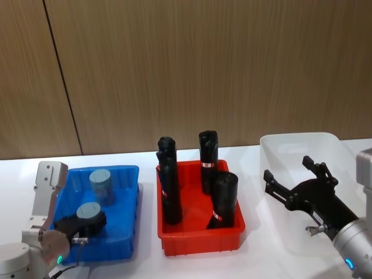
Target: Pick the cotton swabs from the blue box and place them into the white box.
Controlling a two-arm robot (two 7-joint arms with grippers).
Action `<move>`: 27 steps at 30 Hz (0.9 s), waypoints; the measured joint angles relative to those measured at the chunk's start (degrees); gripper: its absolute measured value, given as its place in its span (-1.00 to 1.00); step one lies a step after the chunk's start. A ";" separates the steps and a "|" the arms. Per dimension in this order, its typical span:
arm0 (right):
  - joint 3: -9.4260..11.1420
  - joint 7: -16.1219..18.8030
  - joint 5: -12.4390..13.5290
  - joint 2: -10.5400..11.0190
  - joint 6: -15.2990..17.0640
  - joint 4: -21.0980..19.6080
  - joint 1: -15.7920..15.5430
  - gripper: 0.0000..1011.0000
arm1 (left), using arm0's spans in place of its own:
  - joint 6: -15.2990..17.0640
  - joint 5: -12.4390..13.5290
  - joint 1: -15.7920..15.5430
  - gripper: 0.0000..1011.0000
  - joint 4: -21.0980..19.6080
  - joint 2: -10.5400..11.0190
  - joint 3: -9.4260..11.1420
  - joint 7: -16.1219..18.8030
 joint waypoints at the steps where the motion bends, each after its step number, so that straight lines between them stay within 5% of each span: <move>1: 0.00 0.00 0.00 0.00 0.00 0.00 0.00 0.98 | -0.41 0.00 0.13 0.31 -0.05 0.00 -0.01 -0.01; 17: 0.00 0.00 0.00 0.00 0.00 0.00 0.00 0.98 | -6.46 3.19 1.70 0.31 -4.41 0.96 -0.15 -1.50; 27: 0.00 0.00 0.00 0.00 0.00 0.00 0.00 0.98 | -10.66 6.15 2.57 0.30 -8.79 2.44 -0.53 -6.34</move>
